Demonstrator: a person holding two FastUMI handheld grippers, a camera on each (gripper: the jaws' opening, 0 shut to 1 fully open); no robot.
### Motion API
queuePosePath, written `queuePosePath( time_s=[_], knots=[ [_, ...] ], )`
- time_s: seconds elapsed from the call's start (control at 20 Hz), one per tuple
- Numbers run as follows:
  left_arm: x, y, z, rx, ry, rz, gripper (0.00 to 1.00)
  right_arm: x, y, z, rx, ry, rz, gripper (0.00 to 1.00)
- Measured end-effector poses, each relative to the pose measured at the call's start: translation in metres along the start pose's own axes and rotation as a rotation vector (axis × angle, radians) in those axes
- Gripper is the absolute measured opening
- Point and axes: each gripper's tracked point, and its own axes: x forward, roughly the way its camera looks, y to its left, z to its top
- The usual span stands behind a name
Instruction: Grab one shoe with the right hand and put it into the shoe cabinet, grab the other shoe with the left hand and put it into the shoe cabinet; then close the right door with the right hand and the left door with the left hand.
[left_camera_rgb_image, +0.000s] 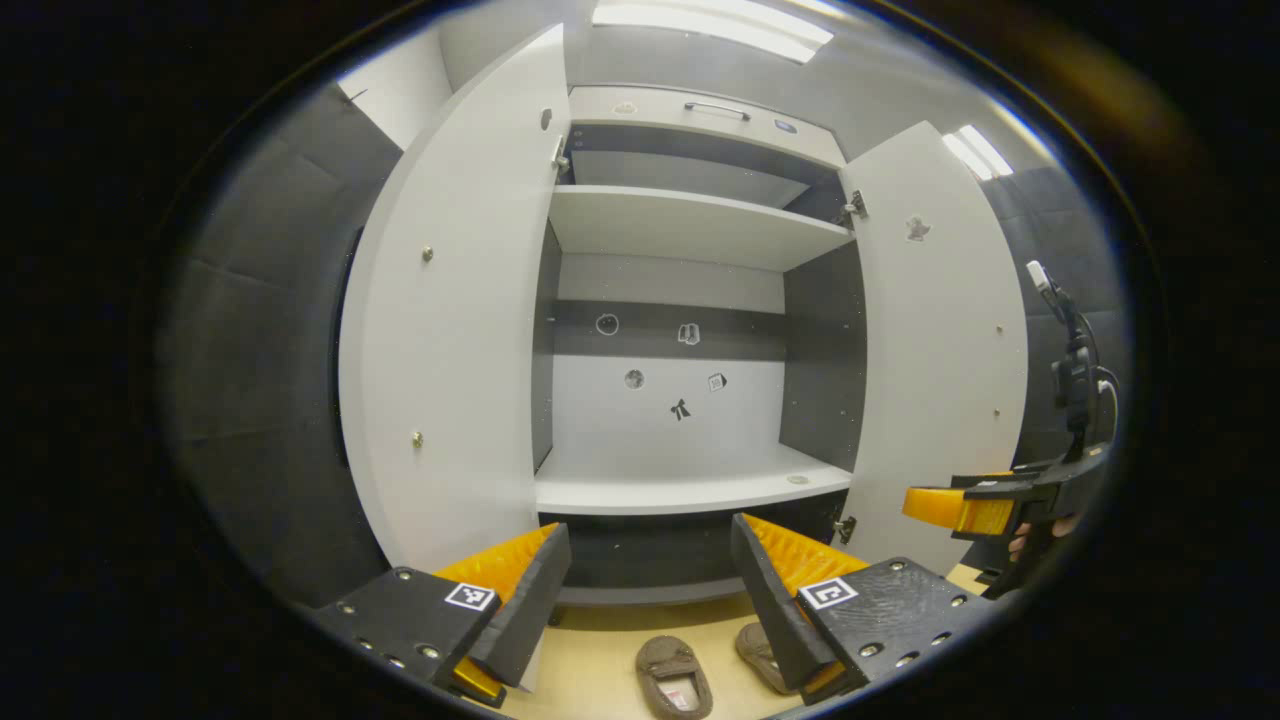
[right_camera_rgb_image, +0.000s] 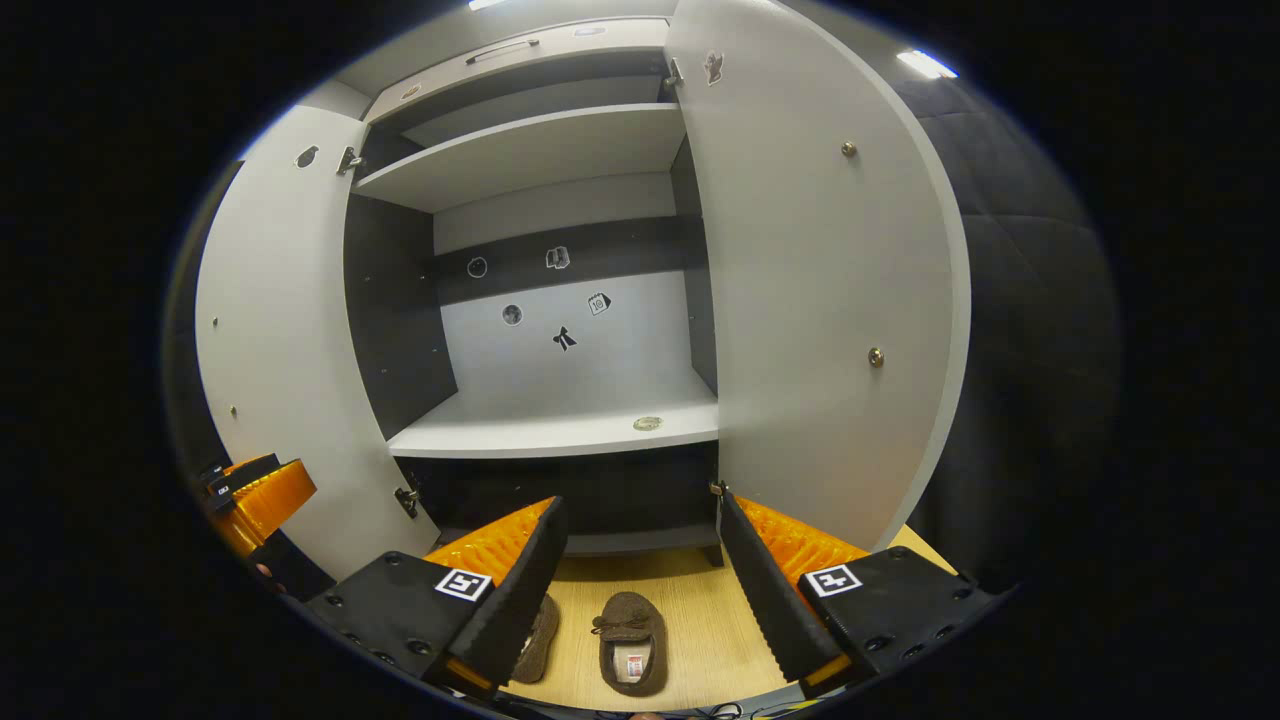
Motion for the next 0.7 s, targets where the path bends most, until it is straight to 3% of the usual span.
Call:
queuePosePath(
  time_s=[0.5, 0.7],
  knots=[
    [-0.008, 0.016, -0.018, 0.001, 0.031, 0.028, 0.99, 0.029, 0.027, -0.013, -0.076, 0.105, 0.069, 0.98],
    [-0.011, 0.017, -0.028, -0.02, 0.049, 0.027, 0.99, 0.051, 0.043, -0.045, -0.066, 0.21, 0.114, 0.98]
  ],
)
